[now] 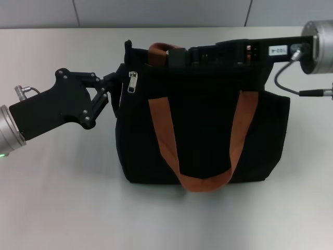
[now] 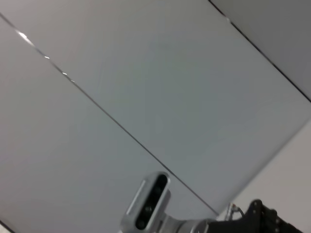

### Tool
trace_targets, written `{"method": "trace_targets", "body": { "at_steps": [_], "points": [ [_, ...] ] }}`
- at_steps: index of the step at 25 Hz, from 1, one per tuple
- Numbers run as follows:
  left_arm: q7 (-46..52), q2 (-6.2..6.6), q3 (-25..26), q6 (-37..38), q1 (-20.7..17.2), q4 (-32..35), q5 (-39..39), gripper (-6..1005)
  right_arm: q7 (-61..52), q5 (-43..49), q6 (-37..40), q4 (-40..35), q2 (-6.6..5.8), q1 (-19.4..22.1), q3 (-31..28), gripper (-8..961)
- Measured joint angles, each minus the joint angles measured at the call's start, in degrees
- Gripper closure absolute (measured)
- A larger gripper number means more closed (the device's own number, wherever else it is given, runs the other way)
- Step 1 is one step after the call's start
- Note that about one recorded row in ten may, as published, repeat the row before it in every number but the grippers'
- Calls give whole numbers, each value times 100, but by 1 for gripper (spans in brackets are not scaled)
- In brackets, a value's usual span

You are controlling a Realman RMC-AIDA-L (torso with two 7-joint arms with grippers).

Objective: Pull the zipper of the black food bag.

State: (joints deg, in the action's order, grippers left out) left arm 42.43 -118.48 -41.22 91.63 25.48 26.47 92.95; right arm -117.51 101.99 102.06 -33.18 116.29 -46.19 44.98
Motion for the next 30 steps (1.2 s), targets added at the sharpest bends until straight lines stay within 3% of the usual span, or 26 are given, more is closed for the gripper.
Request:
{"method": "trace_targets", "body": {
  "at_steps": [7,13,30],
  "points": [
    [-7,0,0,46,-7,-16,-62,979,-881,478,-307,-7,-20,-397,207,426],
    [-16,1,0,73,-14,-8,-67,978,-1235,783,-530,-38,41,-604,360,513],
    [23,9,-52,196,33,23,-67,976,-1282,797,-1168,-85,127,-749,902,514]
  ]
}}
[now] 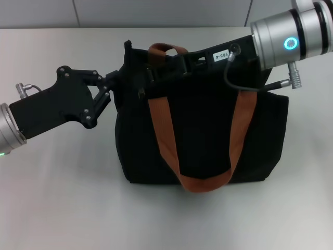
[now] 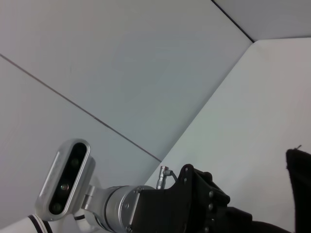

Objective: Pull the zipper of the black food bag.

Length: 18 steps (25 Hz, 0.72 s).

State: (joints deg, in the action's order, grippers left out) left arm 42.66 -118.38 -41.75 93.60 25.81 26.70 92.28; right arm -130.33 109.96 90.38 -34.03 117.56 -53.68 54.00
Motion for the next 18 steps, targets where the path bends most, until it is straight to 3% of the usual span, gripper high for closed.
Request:
{"method": "trace_targets", "body": {
  "at_steps": [11,18],
  "points": [
    [27,-4,1,89,98,0,1,974,5,0,-49,-84,123,-69,120,514],
    [29,5,48,92,82,-13,0,973,23,-2,-1,-171,130,8,129,525]
  ]
}}
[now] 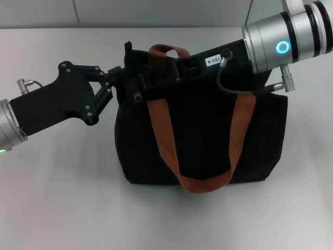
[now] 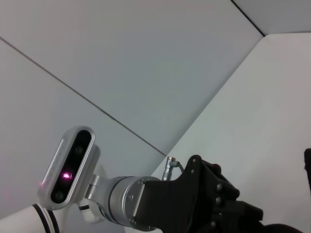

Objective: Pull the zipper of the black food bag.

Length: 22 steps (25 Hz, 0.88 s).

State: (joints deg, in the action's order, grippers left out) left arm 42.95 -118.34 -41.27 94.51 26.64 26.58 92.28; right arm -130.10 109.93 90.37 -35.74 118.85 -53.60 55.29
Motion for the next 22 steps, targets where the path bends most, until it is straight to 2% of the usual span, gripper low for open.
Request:
{"method": "trace_targets", "body": {
  "at_steps": [12,22],
  "points": [
    [67,53,14,-51,-78,14,-6,972,3,-12,118,-187,-4,54,29,551],
    [208,57,14,-26,11,176,-9,970,-2,-12,-53,-188,2,31,128,573]
  ]
}}
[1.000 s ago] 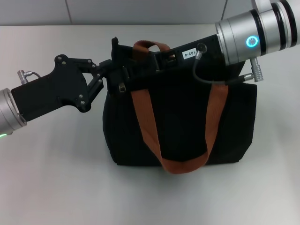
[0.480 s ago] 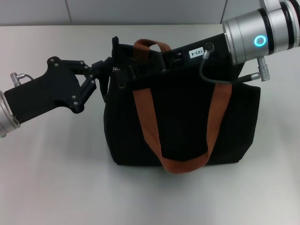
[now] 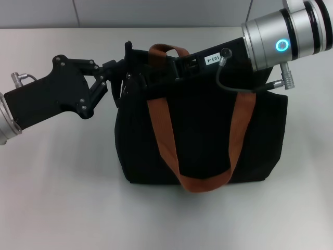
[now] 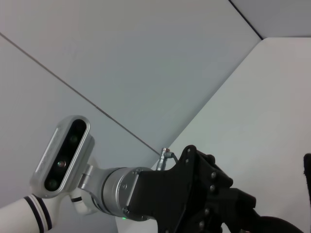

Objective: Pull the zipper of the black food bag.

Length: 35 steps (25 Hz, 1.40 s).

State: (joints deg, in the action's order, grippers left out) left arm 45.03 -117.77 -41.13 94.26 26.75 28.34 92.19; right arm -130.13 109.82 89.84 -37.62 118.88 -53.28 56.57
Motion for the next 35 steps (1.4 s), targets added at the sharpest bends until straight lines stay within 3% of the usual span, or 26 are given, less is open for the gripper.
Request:
{"method": "trace_targets", "body": {
  "at_steps": [25,35],
  "points": [
    [94,13,59,148,-38,57,-59,967,-170,-50,-69,-62,-1,105,-42,573],
    [94,-31,24,277,125,57,-64,966,-148,-50,-179,-61,24,42,1,573]
  ]
}}
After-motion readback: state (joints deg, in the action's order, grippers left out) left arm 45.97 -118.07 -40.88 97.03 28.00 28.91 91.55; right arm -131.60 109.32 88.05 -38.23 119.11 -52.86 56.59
